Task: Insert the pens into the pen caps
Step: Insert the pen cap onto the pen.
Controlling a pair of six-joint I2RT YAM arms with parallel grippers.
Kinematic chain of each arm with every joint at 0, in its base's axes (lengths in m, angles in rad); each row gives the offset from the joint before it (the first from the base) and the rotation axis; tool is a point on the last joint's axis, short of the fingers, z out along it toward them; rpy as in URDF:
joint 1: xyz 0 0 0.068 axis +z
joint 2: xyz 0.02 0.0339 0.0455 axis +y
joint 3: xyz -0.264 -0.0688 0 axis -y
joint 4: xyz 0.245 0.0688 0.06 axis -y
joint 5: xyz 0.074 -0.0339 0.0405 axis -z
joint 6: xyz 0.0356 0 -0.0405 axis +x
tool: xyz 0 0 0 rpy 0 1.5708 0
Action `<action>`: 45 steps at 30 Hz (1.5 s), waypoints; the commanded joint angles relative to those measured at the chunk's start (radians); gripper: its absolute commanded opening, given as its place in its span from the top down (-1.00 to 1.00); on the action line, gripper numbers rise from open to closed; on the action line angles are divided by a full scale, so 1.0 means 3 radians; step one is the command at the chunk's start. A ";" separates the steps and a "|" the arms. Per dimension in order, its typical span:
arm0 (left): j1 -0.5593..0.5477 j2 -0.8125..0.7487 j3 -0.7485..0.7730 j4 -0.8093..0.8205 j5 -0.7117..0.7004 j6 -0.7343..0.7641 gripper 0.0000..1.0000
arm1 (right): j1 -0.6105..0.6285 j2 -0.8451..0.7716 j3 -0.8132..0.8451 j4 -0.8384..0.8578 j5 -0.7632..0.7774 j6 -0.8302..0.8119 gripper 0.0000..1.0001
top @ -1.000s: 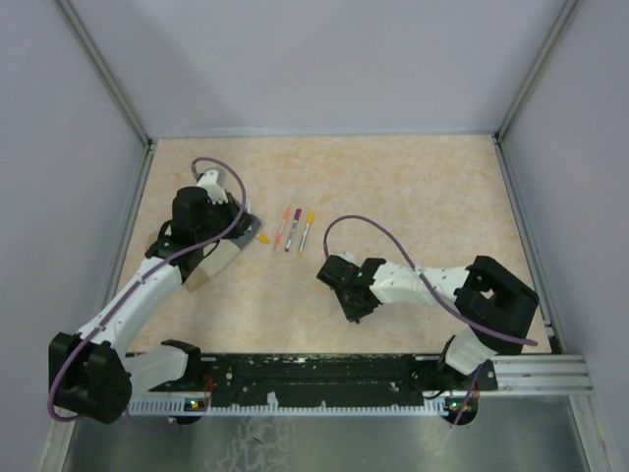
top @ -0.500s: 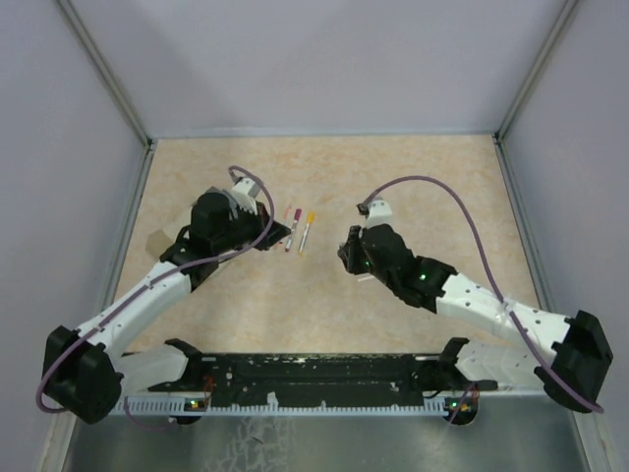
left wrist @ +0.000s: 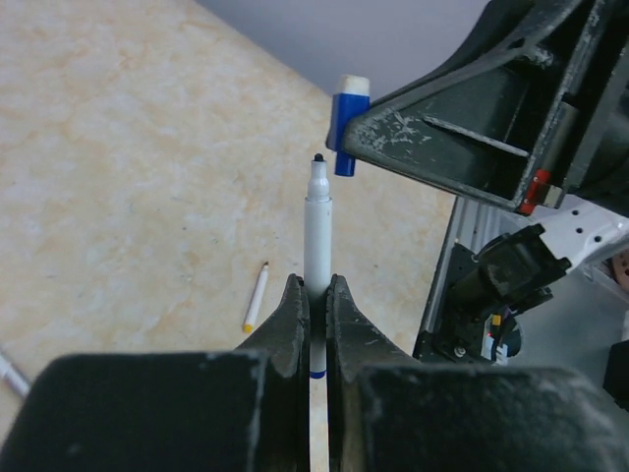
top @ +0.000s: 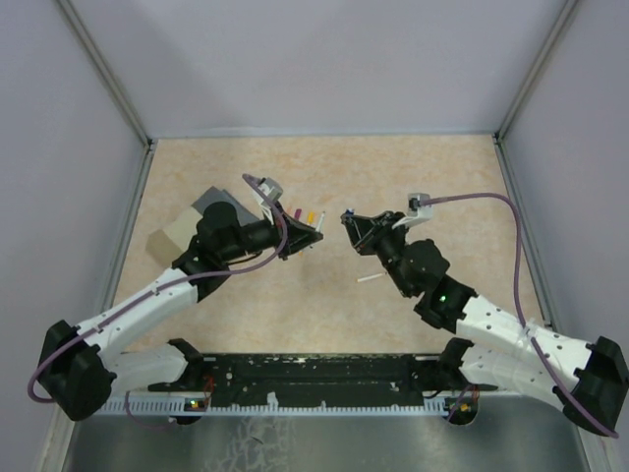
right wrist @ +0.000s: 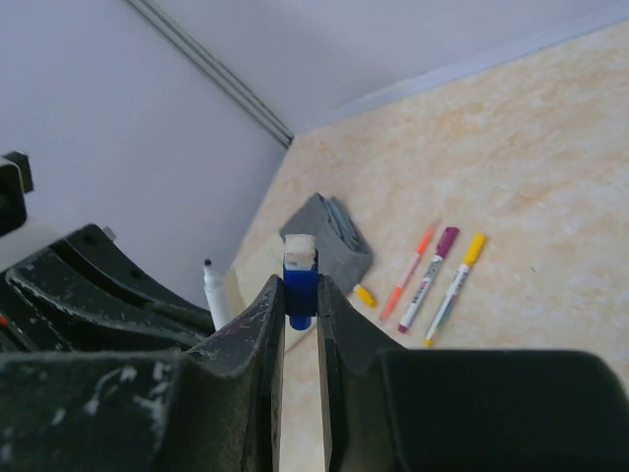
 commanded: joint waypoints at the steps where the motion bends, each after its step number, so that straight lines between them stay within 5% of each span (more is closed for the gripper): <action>1: -0.0117 0.0093 0.0034 0.0382 0.0256 -0.0084 1.00 | -0.0015 -0.0104 -0.0086 0.0907 0.0137 0.0155 1.00; 10: -0.0228 0.0191 0.0088 0.0435 0.0343 -0.0042 1.00 | -0.0015 -0.0096 -0.0176 0.1312 -0.0051 0.0054 1.00; 45: -0.0257 0.0111 0.0074 0.0439 0.0215 0.0001 1.00 | -0.0015 -0.0105 -0.0120 0.0820 -0.0256 0.0006 1.00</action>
